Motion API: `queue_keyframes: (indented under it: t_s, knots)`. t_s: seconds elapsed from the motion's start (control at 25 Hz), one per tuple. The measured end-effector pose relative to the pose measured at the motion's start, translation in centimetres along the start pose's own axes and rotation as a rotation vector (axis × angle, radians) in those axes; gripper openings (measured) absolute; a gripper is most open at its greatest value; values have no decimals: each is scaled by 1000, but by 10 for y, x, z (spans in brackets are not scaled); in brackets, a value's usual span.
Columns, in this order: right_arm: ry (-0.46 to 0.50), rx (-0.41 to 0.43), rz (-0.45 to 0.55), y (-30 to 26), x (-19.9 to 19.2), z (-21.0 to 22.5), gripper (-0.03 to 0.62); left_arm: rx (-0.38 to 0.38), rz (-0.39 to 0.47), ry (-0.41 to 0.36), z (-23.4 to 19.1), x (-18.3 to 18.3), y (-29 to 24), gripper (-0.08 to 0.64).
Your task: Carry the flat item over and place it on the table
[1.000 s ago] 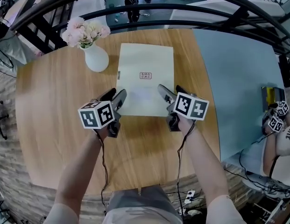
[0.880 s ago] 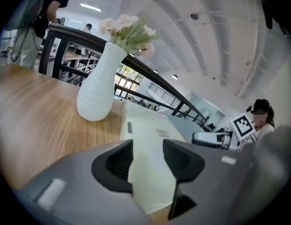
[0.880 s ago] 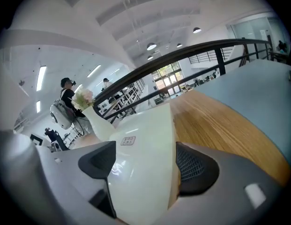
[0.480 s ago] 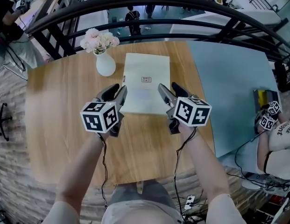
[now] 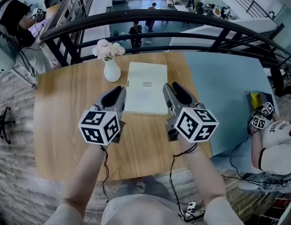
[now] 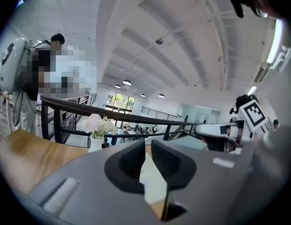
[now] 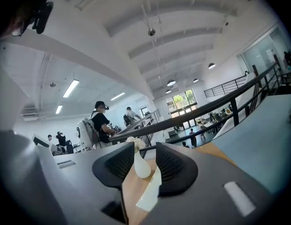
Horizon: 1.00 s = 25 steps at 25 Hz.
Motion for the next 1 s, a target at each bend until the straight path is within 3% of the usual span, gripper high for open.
queue_keyframes:
  t_s: [0.32, 0.52, 0.64, 0.8, 1.0]
  knots:
    - [32, 66, 126, 80, 51, -55, 83, -22, 99, -67, 47, 27, 74, 25]
    - [63, 119, 123, 120, 63, -86, 54, -16, 120, -202, 67, 25, 106, 20]
    - [87, 152, 123, 141, 62, -102, 37, -69, 112, -209, 82, 17, 126, 18]
    - [119, 192, 112, 155, 47, -116, 13, -137, 114, -157, 97, 4, 145, 6]
    - [80, 216, 62, 165, 20, -120, 2, -133, 107, -182, 105, -13, 161, 3]
Point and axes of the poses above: the fingertips, and each gripper's own axes: y backward along the fingers, z to its right, x out of its top, the point moved 3 cm from there along y, backward along the fingers, and after that the axes turned 12 degrees about y, right-handed, at the moved point
